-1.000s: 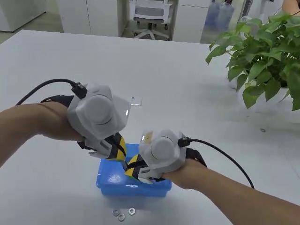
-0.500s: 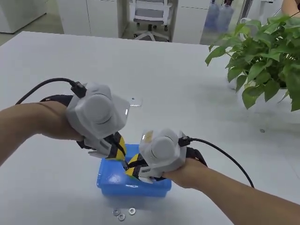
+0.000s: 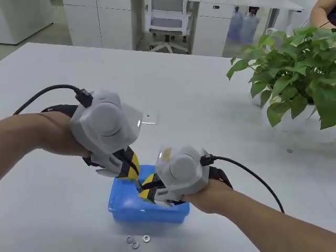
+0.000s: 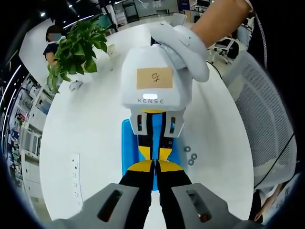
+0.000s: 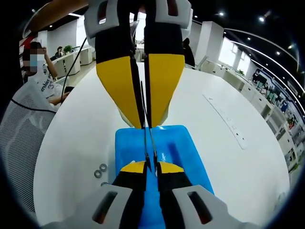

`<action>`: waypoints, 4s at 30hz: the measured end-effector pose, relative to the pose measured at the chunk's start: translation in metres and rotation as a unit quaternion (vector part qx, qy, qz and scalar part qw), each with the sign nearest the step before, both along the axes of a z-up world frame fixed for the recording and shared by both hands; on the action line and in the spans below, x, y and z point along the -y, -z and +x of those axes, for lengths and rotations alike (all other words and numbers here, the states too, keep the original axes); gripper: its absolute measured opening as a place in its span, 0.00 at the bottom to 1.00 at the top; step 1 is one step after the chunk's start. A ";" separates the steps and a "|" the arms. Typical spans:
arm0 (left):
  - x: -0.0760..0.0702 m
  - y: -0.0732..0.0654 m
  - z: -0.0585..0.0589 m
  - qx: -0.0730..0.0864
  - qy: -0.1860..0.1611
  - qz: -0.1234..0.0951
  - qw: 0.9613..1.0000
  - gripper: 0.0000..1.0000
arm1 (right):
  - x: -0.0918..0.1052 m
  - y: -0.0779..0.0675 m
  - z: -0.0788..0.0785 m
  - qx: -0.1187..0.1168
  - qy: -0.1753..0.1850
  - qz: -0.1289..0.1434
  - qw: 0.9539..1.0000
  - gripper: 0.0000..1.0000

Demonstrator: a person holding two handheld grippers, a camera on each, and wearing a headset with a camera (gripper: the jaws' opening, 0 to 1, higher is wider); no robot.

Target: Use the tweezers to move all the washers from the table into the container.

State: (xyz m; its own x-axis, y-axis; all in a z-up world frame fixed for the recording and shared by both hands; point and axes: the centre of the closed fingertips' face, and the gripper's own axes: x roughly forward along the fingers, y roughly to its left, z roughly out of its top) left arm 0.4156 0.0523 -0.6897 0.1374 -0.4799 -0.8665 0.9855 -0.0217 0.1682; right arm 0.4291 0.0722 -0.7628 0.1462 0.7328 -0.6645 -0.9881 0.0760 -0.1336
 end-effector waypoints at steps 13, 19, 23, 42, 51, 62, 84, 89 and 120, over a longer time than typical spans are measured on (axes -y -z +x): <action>0.003 -0.015 -0.015 0.003 0.000 -0.006 1.000 0.06 | 0.004 -0.016 -0.016 0.005 0.007 0.012 1.000 0.09; 0.006 -0.021 -0.024 0.002 0.002 -0.008 1.000 0.06 | 0.005 -0.021 -0.026 0.010 0.008 0.014 1.000 0.09; 0.007 -0.022 -0.032 0.002 0.005 -0.005 1.000 0.06 | 0.007 -0.022 -0.031 0.012 0.008 0.014 1.000 0.10; 0.013 -0.018 -0.053 -0.003 0.015 -0.004 1.000 0.06 | 0.014 -0.019 -0.055 0.014 0.004 0.010 1.000 0.10; 0.014 -0.009 -0.063 -0.010 0.020 -0.001 1.000 0.06 | 0.016 -0.010 -0.067 0.004 0.003 0.008 1.000 0.10; 0.017 0.007 -0.071 -0.027 0.023 0.000 0.999 0.06 | 0.019 0.006 -0.077 -0.017 0.003 0.003 1.000 0.11; 0.021 0.027 -0.074 -0.045 0.028 0.002 0.999 0.06 | 0.020 0.028 -0.082 -0.040 0.006 -0.003 0.999 0.11; 0.022 0.029 -0.073 -0.046 0.028 0.002 0.999 0.06 | 0.021 0.030 -0.081 -0.042 0.008 -0.004 0.999 0.11; 0.025 0.033 -0.068 -0.048 0.031 0.001 0.998 0.06 | 0.020 0.034 -0.077 -0.044 0.012 0.000 0.999 0.12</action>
